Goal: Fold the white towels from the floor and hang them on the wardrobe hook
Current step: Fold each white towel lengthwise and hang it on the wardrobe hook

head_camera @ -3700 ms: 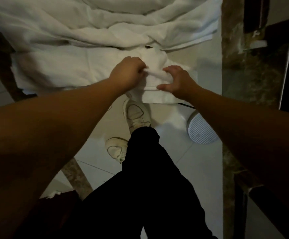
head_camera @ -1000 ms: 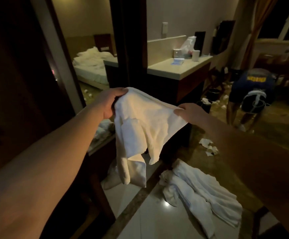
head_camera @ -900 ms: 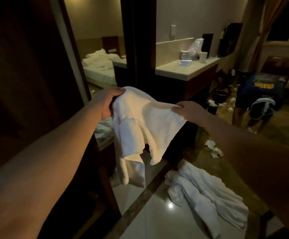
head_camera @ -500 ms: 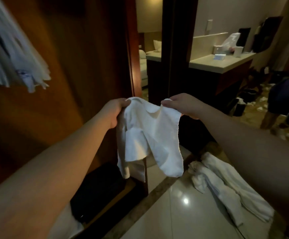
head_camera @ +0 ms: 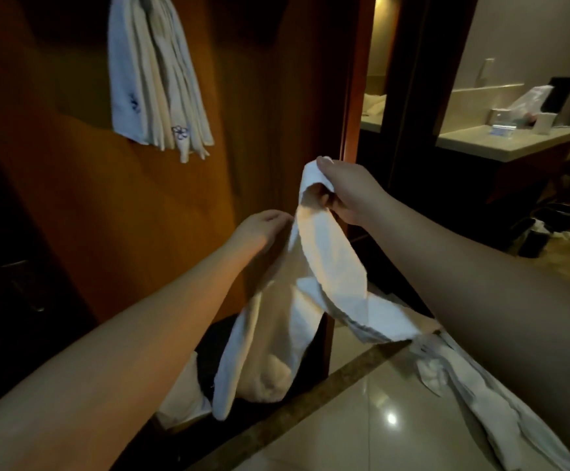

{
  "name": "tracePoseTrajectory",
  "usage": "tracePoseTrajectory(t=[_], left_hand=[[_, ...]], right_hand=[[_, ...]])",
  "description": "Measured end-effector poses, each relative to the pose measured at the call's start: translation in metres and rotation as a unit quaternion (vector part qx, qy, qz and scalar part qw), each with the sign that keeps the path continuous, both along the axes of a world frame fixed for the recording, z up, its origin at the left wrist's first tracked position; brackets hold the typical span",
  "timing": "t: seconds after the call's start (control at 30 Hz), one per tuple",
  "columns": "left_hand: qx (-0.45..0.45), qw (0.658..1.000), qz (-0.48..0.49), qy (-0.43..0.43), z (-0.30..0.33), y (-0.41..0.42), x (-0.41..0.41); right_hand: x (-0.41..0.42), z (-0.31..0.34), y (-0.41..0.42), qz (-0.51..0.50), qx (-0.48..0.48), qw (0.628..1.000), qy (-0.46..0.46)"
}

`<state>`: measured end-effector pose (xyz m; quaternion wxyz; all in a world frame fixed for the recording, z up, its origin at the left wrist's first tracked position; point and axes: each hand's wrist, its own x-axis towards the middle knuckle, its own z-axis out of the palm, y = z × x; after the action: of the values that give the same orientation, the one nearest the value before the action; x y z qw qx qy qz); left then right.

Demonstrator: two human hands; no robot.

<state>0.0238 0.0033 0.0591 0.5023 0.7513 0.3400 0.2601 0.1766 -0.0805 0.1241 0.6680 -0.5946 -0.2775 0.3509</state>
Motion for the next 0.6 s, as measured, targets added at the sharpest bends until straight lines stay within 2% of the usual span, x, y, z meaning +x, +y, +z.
tracePoseTrajectory(t=[0.1,0.17,0.2,0.3,0.33,0.43,0.6], left_hand=[[-0.036,0.996,-0.01,-0.079,-0.003,-0.025,-0.017],[-0.04,0.993,-0.02,-0.111,-0.009,-0.036,-0.026],[-0.025,0.995,-0.019,-0.099,-0.013,-0.039,-0.029],[0.071,0.997,0.024,0.011,-0.029,-0.041,-0.033],[0.07,0.996,0.04,0.029,-0.035,-0.04,-0.035],[0.028,0.997,0.068,0.027,-0.046,-0.038,-0.045],[0.037,0.991,0.131,0.011,-0.04,-0.035,-0.046]], right_hand=[[-0.029,0.004,0.006,-0.017,0.002,0.998,0.053],[-0.041,-0.001,0.008,-0.001,0.015,0.999,0.028],[-0.047,-0.002,0.008,0.009,0.028,0.999,0.021],[-0.058,0.001,0.007,-0.006,0.046,0.997,0.057],[-0.058,0.005,0.007,-0.023,0.049,0.996,0.068],[-0.054,0.013,0.005,-0.042,0.055,0.997,0.034],[-0.049,0.015,0.0,-0.006,0.068,0.997,-0.026]])
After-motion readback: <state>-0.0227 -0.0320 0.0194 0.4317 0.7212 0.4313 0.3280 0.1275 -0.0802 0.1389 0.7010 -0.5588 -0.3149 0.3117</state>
